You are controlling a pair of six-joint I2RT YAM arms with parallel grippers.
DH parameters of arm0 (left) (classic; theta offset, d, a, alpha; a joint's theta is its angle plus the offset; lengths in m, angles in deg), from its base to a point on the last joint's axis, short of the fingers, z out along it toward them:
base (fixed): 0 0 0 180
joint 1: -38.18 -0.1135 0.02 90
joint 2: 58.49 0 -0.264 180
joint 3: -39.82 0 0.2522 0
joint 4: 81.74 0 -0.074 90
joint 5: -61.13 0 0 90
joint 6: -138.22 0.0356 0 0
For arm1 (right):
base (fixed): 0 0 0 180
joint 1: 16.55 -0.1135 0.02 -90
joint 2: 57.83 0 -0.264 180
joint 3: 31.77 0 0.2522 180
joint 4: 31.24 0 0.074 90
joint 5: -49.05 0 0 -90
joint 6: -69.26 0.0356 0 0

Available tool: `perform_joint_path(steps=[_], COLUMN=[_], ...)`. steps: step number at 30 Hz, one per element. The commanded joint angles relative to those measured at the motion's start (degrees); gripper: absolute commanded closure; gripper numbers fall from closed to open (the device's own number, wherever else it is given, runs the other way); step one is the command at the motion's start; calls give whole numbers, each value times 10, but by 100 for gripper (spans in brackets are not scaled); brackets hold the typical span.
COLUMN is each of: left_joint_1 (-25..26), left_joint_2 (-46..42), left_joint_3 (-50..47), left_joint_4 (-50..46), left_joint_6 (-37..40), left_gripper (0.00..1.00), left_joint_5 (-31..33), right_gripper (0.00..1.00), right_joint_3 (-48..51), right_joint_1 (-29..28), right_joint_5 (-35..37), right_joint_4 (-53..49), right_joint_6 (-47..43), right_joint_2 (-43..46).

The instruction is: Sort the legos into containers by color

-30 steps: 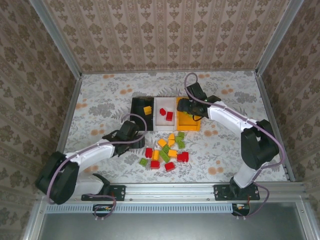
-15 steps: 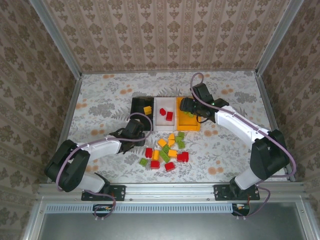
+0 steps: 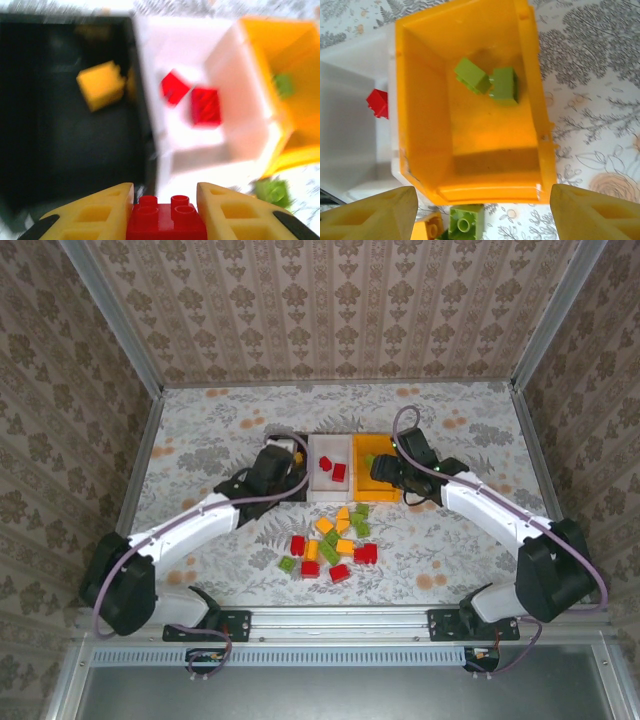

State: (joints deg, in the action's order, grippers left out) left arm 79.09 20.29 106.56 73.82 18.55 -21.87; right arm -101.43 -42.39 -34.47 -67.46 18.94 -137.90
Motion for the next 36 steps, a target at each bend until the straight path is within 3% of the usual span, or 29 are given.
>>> perform_joint_path(steps=[1, 9, 16, 21, 23, 27, 36], left_joint_1=[5, 5, 9, 18, 24, 39, 67], left_joint_2=[73, 245, 275, 217, 179, 85, -138], left_joint_3=[72, 229, 284, 269, 243, 165, -58], left_joint_4=[-4, -40, -54, -47, -36, -12, -6], left_joint_6=[29, 52, 45, 37, 29, 9, -49], left_gripper=[67, 64, 28, 14, 0, 0, 0], left_joint_5=[-29, -30, -40, -50, -56, -64, -9], right_gripper=[28, 28, 26, 26, 26, 26, 26], right_joint_3=[23, 72, 107, 124, 129, 132, 94], right_joint_1=[3, 4, 2, -16, -34, -85, -155], right_joint_5=[18, 3, -50, -96, -104, -96, -34], right_joint_4=[-3, -19, -29, -41, -42, -35, -4], right_joint_6=[16, 19, 6, -10, -16, -20, -37], right_joint_2=[34, 83, 128, 144, 142, 118, -6])
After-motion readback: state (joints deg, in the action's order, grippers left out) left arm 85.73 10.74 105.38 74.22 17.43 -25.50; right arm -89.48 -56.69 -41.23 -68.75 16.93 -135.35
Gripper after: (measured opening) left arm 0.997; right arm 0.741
